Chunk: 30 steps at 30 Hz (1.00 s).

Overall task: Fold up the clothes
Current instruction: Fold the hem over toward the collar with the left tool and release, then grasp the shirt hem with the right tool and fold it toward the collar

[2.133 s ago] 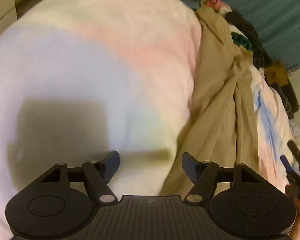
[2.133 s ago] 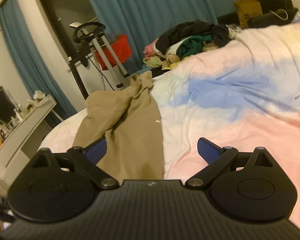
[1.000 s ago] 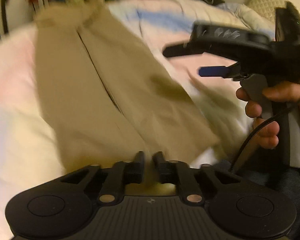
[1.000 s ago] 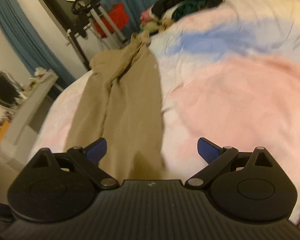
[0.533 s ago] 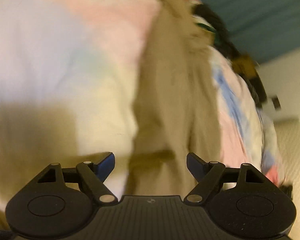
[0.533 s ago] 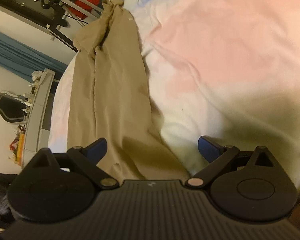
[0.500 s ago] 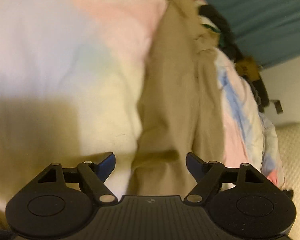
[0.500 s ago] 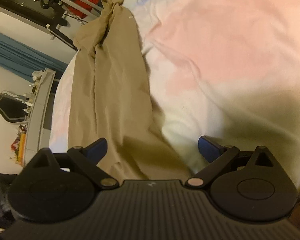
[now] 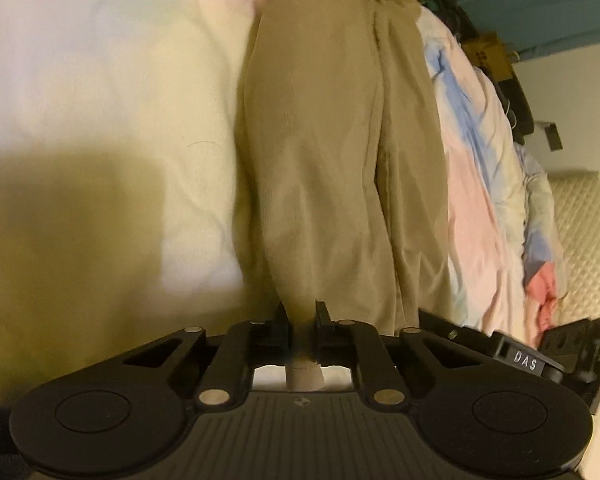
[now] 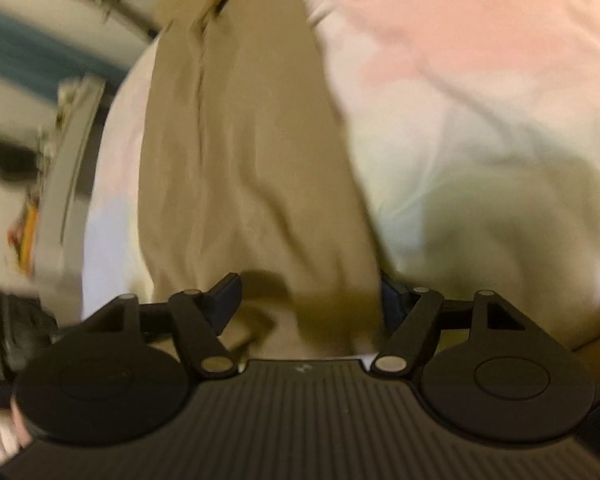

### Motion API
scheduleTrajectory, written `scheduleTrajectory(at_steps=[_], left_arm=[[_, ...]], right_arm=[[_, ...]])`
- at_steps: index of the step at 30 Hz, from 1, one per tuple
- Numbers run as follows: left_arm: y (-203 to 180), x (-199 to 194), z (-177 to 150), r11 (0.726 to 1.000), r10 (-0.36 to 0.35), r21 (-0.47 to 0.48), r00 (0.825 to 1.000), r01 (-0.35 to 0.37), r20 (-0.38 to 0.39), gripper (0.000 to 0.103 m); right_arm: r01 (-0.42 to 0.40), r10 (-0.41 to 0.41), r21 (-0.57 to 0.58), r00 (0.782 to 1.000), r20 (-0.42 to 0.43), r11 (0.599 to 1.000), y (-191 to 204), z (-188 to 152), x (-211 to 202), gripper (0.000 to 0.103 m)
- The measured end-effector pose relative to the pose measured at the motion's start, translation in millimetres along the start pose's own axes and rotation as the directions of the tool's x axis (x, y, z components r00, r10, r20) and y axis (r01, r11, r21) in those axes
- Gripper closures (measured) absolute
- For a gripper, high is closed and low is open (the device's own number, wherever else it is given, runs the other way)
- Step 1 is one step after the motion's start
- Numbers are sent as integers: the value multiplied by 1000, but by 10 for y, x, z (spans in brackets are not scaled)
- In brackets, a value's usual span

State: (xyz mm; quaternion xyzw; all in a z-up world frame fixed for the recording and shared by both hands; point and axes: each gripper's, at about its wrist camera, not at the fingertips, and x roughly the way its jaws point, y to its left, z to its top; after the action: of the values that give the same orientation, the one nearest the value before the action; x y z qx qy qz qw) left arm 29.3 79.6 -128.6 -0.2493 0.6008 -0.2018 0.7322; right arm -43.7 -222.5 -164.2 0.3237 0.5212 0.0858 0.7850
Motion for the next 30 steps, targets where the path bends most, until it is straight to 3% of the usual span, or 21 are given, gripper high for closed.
scheduleTrajectory(at_steps=[1, 2, 4, 10, 18, 21, 30], left_arm=[[-30, -42, -20, 1000, -6, 6, 1000, 6, 15, 95], [-60, -86, -39, 1000, -12, 12, 999, 12, 30, 96], [-53, -211, -76, 999, -52, 0, 996, 52, 70, 97], [-122, -848, -71, 974, -213, -19, 947, 224, 239, 98], [-593, -1710, -125, 952, -302, 75, 861, 298, 410, 98], [-644, -1766, -355, 942, -327, 82, 843, 324, 427, 98], [-268, -1650, -1045, 941, -297, -39, 873, 337, 387, 98]], right_arm=[[13, -13, -31, 1000, -15, 999, 55, -26, 5, 40], [26, -28, -54, 999, -25, 998, 107, -19, 18, 61], [42, -43, -62, 999, -15, 997, 130, 0, -29, 87], [-62, 80, -119, 985, 152, 991, 310, 115, -627, 91], [-169, 261, -278, 904, 338, 945, 736, 354, -1664, 92], [-195, 309, -320, 880, 360, 927, 710, 291, -1869, 92], [-201, 299, -294, 892, 340, 934, 217, -470, -1904, 92]])
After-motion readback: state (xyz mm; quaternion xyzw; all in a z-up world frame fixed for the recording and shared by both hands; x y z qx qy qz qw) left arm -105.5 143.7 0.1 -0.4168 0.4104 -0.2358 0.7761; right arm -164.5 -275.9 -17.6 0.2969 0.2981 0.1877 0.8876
